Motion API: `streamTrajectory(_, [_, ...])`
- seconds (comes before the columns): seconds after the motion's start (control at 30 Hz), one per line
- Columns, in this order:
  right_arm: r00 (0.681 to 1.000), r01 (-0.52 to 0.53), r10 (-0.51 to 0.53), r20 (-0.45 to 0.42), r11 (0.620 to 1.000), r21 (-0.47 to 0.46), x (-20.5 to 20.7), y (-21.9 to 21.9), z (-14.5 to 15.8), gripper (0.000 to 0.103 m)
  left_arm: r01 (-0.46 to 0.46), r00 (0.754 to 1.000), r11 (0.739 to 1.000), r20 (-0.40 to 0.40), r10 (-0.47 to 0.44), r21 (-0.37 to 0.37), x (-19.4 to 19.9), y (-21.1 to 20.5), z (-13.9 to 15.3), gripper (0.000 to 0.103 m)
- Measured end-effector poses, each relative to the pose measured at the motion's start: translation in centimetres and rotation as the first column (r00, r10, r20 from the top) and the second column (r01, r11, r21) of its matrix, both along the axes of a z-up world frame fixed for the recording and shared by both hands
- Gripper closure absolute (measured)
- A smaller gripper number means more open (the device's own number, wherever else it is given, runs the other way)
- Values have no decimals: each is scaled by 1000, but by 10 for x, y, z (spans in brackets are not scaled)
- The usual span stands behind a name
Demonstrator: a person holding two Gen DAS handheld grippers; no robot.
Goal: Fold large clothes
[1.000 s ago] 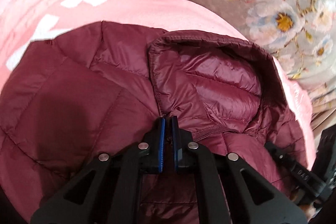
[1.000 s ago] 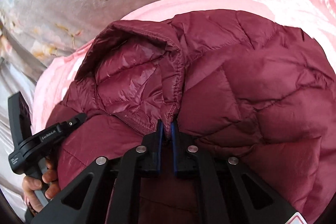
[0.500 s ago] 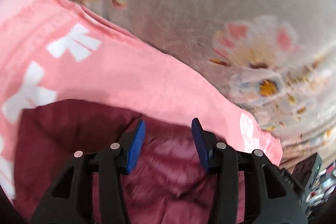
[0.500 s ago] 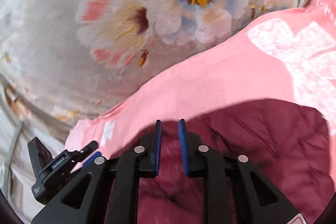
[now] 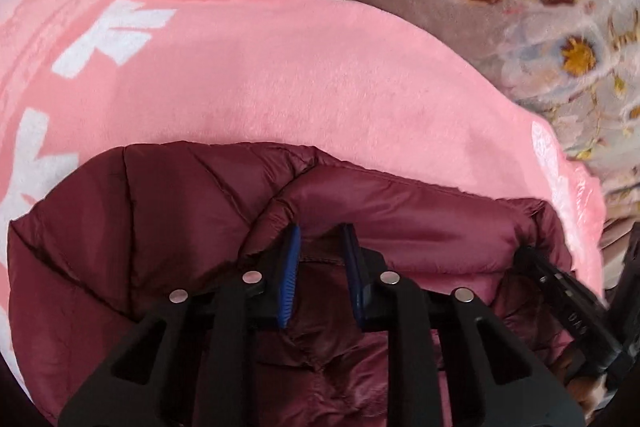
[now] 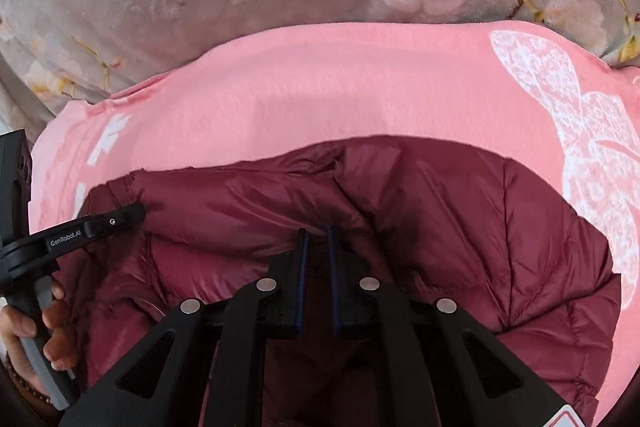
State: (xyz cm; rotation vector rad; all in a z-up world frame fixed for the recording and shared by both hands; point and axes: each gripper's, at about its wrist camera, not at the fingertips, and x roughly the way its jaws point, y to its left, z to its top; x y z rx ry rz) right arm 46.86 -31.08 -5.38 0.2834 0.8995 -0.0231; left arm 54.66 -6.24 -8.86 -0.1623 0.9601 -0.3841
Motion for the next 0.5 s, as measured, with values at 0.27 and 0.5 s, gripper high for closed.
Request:
streamTrajectory(0.27, [999, 1, 2, 46, 998, -62, -3, 7, -14, 102, -6, 984, 986, 174, -23, 165, -20, -19, -7, 82])
streamTrajectory(0.5, [997, 11, 3, 77, 982, -187, -2, 22, -15, 102, -29, 975, 973, 222, -23, 229, -24, -30, -8, 82])
